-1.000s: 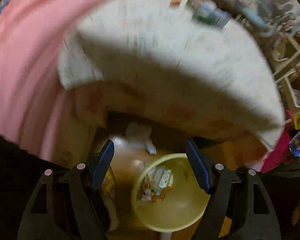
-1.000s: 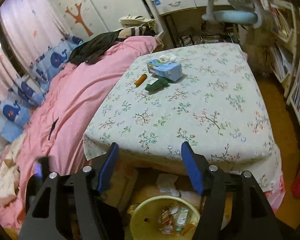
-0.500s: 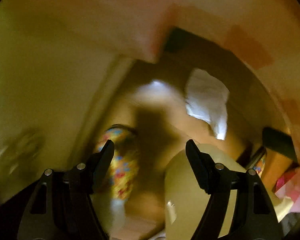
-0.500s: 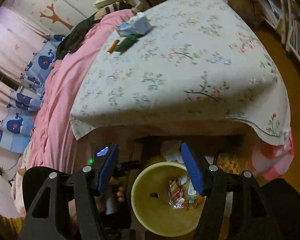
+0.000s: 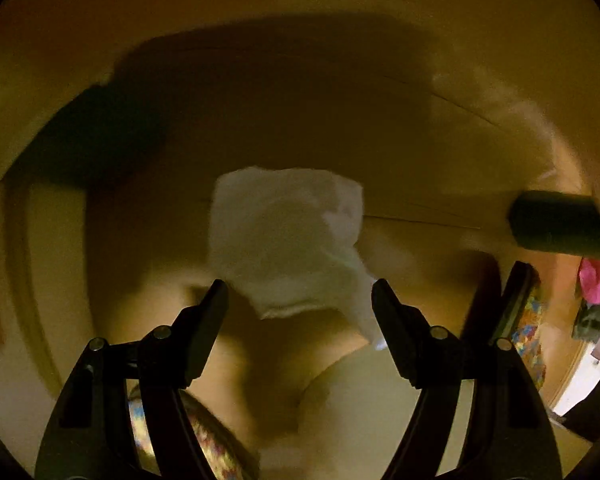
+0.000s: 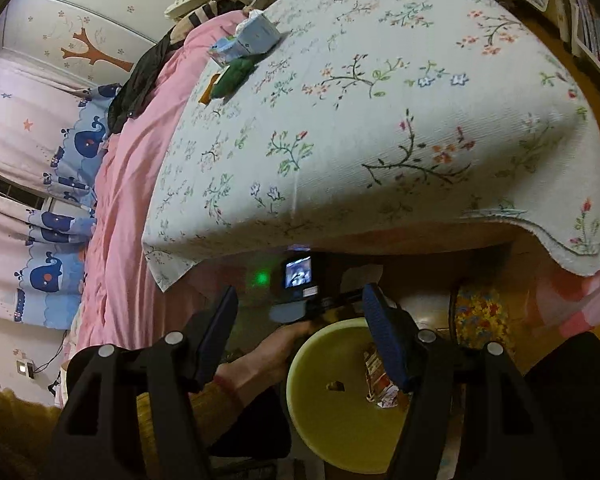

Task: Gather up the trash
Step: 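Lower the left tool to the floor and grasp a fallen white tissue, then open the left tool over the yellow bin and raise it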

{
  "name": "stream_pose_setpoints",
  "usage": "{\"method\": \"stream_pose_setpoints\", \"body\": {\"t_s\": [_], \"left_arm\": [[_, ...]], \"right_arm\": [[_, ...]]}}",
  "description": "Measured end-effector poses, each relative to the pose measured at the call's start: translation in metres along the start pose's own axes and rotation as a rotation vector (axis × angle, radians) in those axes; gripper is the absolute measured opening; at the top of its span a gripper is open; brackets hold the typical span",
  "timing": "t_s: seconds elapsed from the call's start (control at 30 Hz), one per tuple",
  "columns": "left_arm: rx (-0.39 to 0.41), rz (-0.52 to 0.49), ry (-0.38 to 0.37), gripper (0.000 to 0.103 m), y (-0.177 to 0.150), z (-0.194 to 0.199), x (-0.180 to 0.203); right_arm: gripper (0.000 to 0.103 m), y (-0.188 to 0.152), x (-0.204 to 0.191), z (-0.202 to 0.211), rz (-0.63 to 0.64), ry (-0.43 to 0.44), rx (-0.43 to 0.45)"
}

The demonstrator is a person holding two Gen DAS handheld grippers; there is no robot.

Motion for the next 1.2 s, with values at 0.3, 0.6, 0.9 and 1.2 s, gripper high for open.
{"method": "stream_pose_setpoints", "body": {"t_s": [0.3,0.6,0.9,1.2], "left_arm": [[-0.097,0.012,0.02,0.002,-0.009,-0.006,-0.012],[-0.029,0.08,0.182,0.002,-0.053,0.095,-0.021],[-0.039,0.22,0.51,0.067,-0.079,0.217,-0.055],[0.331,0.124,0.375,0.077,-0.089,0.421,-0.005]], "right_arm": [[0.063,0.006,-0.008,0.008,0.005,0.032,0.029],[0.063,0.011,-0.034,0.044,0.081,0.09,0.161],[0.063,0.004,-0.039,0.055,0.15,0.035,0.246],[0.063,0.012,-0.044,0.06,0.111,0.094,0.33]]}}
Point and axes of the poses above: each gripper's, at about its wrist camera, not at the fingertips, and z roughly against the way its jaws point, x to its right, y to its top, the point moved 4 cm from there along -z, roughly the way its jaws point, and after that the axes turned 3 degrees about -y, right-handed, at the moved point
